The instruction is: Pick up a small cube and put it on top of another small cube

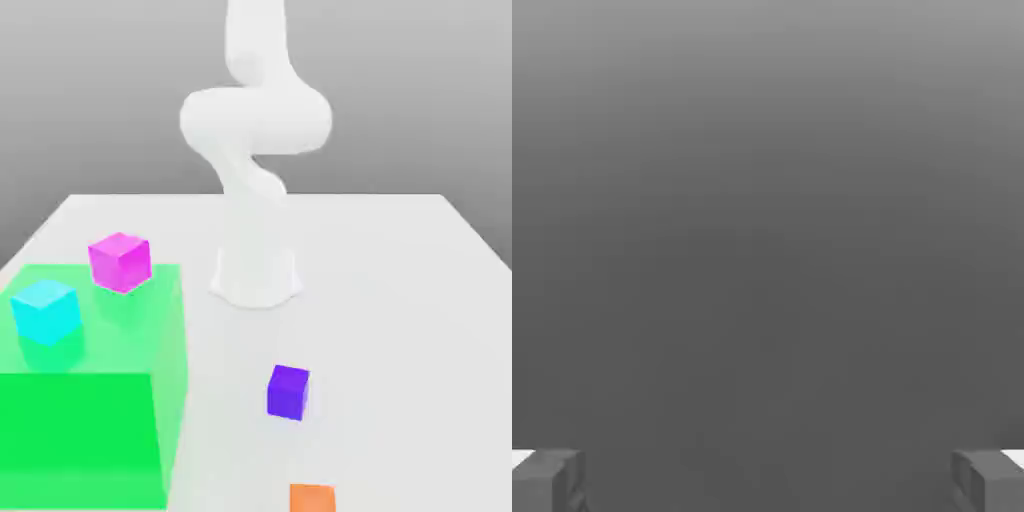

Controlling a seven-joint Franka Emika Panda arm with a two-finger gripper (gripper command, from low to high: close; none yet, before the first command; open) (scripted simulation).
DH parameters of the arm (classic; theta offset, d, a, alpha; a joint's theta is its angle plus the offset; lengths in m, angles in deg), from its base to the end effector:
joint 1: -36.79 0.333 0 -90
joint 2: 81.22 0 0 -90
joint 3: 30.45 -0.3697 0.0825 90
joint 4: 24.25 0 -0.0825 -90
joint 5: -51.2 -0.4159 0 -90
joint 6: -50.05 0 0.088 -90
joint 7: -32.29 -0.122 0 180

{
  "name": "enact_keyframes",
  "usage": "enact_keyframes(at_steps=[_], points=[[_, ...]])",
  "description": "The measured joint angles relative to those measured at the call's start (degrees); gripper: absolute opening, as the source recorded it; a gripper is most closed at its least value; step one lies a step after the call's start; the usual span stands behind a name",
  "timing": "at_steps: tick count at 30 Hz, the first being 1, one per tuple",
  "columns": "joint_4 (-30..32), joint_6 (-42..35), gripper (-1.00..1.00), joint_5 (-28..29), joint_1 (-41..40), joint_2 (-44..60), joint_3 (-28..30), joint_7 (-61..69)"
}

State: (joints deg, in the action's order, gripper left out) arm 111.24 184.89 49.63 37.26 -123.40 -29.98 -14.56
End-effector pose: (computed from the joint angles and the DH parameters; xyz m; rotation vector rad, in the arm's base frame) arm 0.3796 -0.0005 0.6877 -2.4513 1.0794 -0.9142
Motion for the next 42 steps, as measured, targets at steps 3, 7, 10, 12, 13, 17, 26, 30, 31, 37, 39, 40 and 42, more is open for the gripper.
enact_keyframes(at_steps=[3,7,10,12,13,17,26,30,31,37,39,40,42], points=[[5.2,4.4,0.0,-2.1,0.7,5.4,0.1,-1.6],[12.1,10.0,0.0,-4.3,1.5,12.4,-0.8,-4.0],[17.4,14.4,0.0,-5.4,2.0,17.8,-2.0,-6.3],[21.1,17.5,0.0,-5.8,2.2,21.6,-3.2,-8.3],[23.0,19.1,0.0,-5.8,2.2,23.6,-3.8,-9.5],[31.1,27.2,0.0,-3.1,1.4,33.4,-7.0,-16.6],[31.7,39.1,0.0,4.2,2.6,48.4,-4.5,-23.5],[31.1,43.2,0.0,5.5,5.2,53.3,-1.8,-24.7],[31.0,44.2,0.0,5.5,5.8,54.5,-1.2,-24.8],[30.9,45.3,-1.0,5.7,6.4,55.7,-0.7,-25.2],[30.9,45.5,-1.0,5.8,6.5,56.0,-0.5,-25.3],[30.9,44.8,-1.0,5.8,6.2,55.2,-0.8,-25.2],[31.1,43.1,-1.0,5.7,5.1,53.1,-1.8,-24.8]])
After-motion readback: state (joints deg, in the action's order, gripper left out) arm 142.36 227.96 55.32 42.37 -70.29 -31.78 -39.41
